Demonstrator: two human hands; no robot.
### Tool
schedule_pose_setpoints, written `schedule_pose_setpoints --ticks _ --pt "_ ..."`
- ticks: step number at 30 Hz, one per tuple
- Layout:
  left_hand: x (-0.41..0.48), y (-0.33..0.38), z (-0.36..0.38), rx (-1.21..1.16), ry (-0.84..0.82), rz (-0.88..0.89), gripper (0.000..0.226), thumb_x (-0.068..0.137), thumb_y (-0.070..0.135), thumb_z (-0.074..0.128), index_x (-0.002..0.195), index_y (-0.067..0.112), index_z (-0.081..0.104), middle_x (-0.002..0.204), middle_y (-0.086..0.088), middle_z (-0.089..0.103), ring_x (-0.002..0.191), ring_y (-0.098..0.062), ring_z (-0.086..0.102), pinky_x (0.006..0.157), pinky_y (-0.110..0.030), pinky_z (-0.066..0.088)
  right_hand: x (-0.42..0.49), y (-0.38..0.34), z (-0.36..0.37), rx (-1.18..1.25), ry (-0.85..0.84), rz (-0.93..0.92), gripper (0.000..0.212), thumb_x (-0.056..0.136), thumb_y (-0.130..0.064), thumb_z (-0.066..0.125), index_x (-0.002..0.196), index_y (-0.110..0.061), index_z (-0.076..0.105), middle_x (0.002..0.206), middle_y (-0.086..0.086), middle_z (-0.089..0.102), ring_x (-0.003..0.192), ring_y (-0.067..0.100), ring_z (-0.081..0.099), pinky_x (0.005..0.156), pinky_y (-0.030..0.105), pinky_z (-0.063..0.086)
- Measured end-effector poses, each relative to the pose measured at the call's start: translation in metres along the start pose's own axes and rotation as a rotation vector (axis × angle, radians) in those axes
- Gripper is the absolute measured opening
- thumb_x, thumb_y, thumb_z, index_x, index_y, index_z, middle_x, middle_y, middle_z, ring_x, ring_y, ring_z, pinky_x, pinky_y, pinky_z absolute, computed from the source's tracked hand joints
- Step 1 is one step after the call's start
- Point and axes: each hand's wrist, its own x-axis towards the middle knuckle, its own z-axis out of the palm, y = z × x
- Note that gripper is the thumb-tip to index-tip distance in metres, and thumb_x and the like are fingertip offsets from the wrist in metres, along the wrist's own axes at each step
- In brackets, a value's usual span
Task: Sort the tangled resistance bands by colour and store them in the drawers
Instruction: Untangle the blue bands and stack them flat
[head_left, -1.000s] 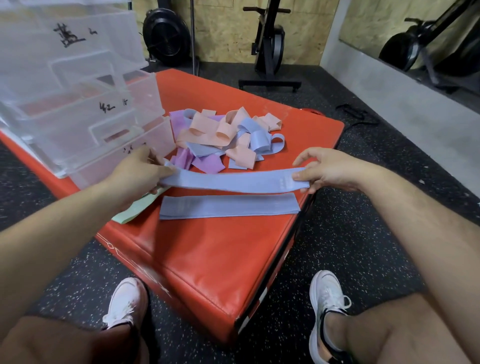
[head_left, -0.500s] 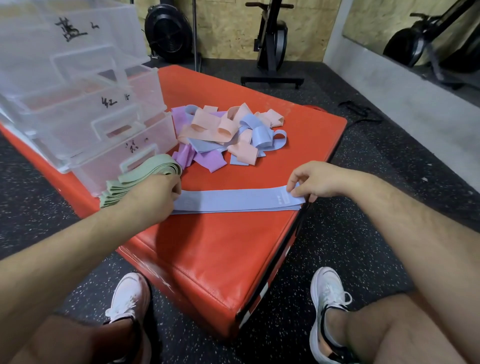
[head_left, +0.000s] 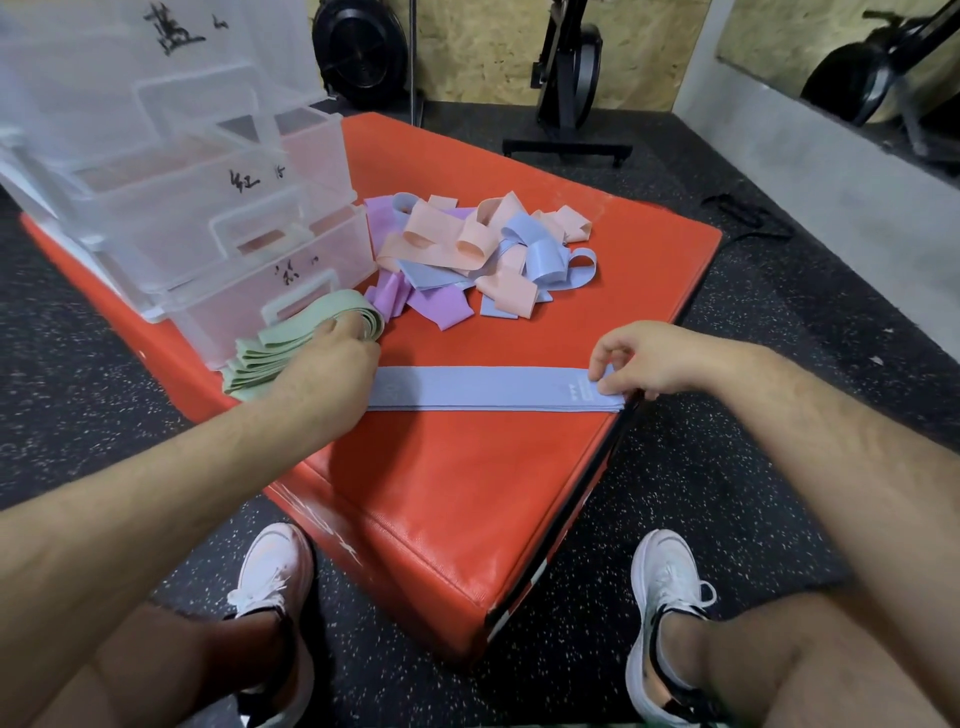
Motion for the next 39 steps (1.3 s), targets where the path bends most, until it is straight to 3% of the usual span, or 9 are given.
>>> schedule_pose_setpoints --ticks 4,8,12,16,21,26,30,34,39 --pt "0.003 -0.001 -0.004 -0.002 -0.082 -0.017 0.011 0.08 0.003 0.059 0.086 0.011 0.064 0.099 -0.008 0.058 0.089 -0.032 0.058 0.076 -0.044 0.051 0.001 -0.005 0.002 -0.157 0.049 0.0 0.013 0.081 -0.02 0.078 0.084 -0.031 0.072 0.1 -0.004 0.056 0.087 0.016 0.063 0.084 0.038 0.054" --pt "0.01 0.008 -0.012 0.105 -0.119 -0.063 0.018 0.081 0.009 0.055 0.094 0.014 0.067 0.102 -0.007 0.061 0.094 -0.028 0.059 0.073 -0.034 0.05 0.0 -0.017 -0.001 -0.295 0.072 -0.023 0.007 0.085 -0.029 0.07 0.086 -0.036 0.07 0.102 -0.01 0.045 0.093 0.014 0.057 0.086 0.038 0.052" --pt "0.038 0.012 -0.019 0.045 -0.1 -0.025 0.017 0.081 0.011 0.055 0.091 0.016 0.068 0.093 -0.006 0.057 0.091 -0.031 0.059 0.076 -0.038 0.053 0.017 -0.041 0.005 -0.259 0.16 -0.122 0.012 0.094 -0.035 0.06 0.103 -0.038 0.068 0.106 -0.009 0.049 0.099 0.015 0.057 0.091 0.038 0.05" --pt "0.071 0.016 -0.025 -0.083 -0.078 -0.016 0.025 0.083 0.015 0.055 0.105 0.021 0.066 0.115 -0.005 0.053 0.114 -0.03 0.05 0.095 -0.043 0.047 0.044 -0.077 0.022 -0.19 0.228 -0.219 0.026 0.097 -0.029 0.053 0.12 -0.032 0.065 0.121 -0.004 0.053 0.112 0.019 0.056 0.095 0.041 0.048" --pt "0.1 0.022 -0.032 0.119 -0.135 -0.085 0.039 0.086 0.015 0.052 0.122 0.028 0.061 0.129 -0.007 0.046 0.124 -0.03 0.037 0.103 -0.04 0.037 0.075 -0.116 0.037 -0.204 0.301 -0.248 0.034 0.098 -0.032 0.047 0.129 -0.034 0.06 0.137 0.0 0.051 0.124 0.029 0.051 0.104 0.046 0.043" --pt "0.117 0.025 -0.026 0.111 -0.097 -0.088 0.034 0.088 0.014 0.054 0.12 0.022 0.06 0.135 -0.009 0.044 0.118 -0.032 0.048 0.094 -0.039 0.04 0.086 -0.127 0.041 -0.218 0.31 -0.225 0.036 0.1 -0.035 0.045 0.133 -0.033 0.058 0.139 -0.002 0.049 0.121 0.027 0.053 0.1 0.043 0.045" --pt "0.124 0.028 -0.023 0.058 -0.039 -0.029 0.029 0.086 0.01 0.055 0.114 0.017 0.061 0.116 -0.005 0.061 0.112 -0.028 0.053 0.085 -0.035 0.039 0.085 -0.126 0.038 -0.152 0.331 -0.205 0.039 0.099 -0.034 0.048 0.137 -0.028 0.054 0.141 0.0 0.049 0.125 0.028 0.051 0.103 0.046 0.045" --pt "0.124 0.034 -0.027 -0.105 0.03 0.006 0.034 0.081 0.002 0.054 0.113 0.012 0.061 0.109 -0.009 0.061 0.107 -0.031 0.054 0.082 -0.035 0.041 0.08 -0.124 0.031 -0.029 0.394 -0.206 0.04 0.097 -0.029 0.052 0.137 -0.024 0.054 0.139 0.003 0.052 0.124 0.026 0.053 0.1 0.046 0.047" --pt "0.122 0.041 -0.043 -0.392 0.15 0.032 0.028 0.08 -0.006 0.047 0.096 0.008 0.065 0.095 -0.009 0.067 0.089 -0.029 0.06 0.076 -0.042 0.049 0.075 -0.124 0.027 0.138 0.421 -0.251 0.04 0.087 -0.025 0.069 0.126 -0.027 0.058 0.111 -0.006 0.059 0.092 0.016 0.06 0.078 0.032 0.048"
